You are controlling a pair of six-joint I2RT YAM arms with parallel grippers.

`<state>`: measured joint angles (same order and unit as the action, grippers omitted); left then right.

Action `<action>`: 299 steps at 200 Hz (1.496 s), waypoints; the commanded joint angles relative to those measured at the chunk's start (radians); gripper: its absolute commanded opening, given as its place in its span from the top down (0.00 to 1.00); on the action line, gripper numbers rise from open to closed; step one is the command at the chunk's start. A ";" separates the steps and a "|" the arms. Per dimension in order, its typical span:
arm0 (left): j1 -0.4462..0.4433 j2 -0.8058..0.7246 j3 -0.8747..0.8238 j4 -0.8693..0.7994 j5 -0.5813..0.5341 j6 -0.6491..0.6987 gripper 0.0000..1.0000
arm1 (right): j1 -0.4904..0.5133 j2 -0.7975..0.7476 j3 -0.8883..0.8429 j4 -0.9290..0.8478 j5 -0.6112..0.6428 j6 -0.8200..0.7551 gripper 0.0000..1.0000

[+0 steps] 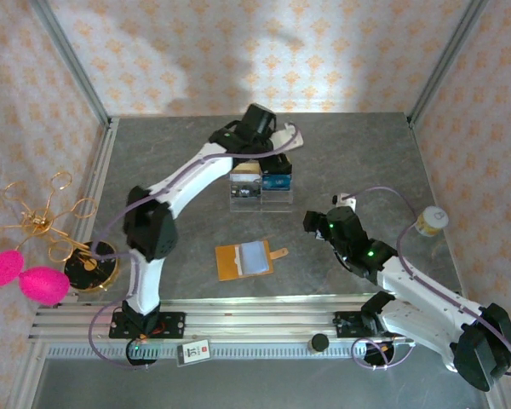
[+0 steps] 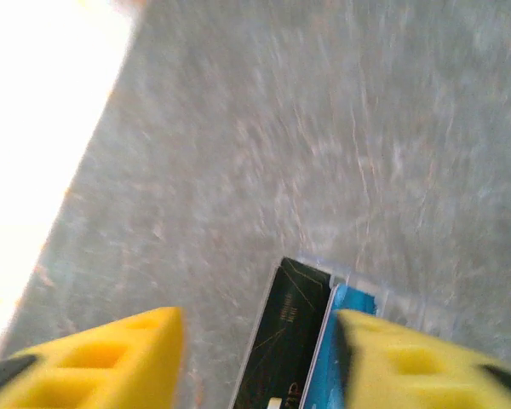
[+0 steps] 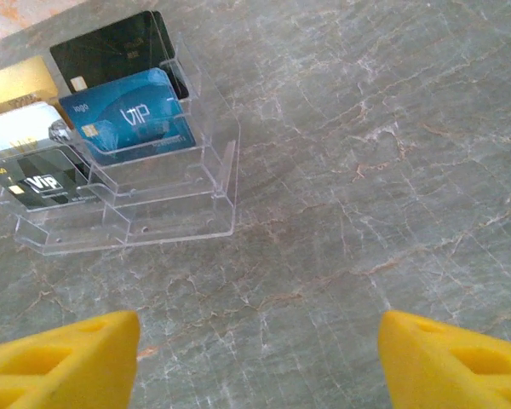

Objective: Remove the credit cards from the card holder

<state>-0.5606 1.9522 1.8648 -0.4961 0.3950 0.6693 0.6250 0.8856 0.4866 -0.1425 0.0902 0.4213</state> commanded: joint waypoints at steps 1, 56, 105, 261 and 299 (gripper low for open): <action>0.012 -0.260 -0.182 0.340 0.070 -0.242 0.01 | -0.005 -0.005 0.018 0.044 0.011 -0.008 0.07; 0.027 -0.819 -1.101 1.243 -0.395 -0.751 0.01 | -0.004 0.098 0.058 0.049 0.200 0.082 0.00; 0.200 -0.960 -1.340 1.030 -0.869 -0.850 0.01 | -0.004 0.205 0.090 0.067 0.305 0.185 0.00; 0.556 -0.388 -1.736 2.046 -0.629 -0.735 0.00 | -0.053 0.057 -0.139 0.754 0.542 -0.292 0.00; 0.542 -0.423 -1.678 1.857 -0.660 -0.741 0.01 | -0.227 0.174 -0.127 0.836 0.382 -0.371 0.00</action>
<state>-0.0132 1.5326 0.1696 1.3010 -0.2657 -0.0772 0.4755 1.0046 0.3626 0.5259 0.5388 0.1764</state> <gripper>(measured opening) 0.994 0.997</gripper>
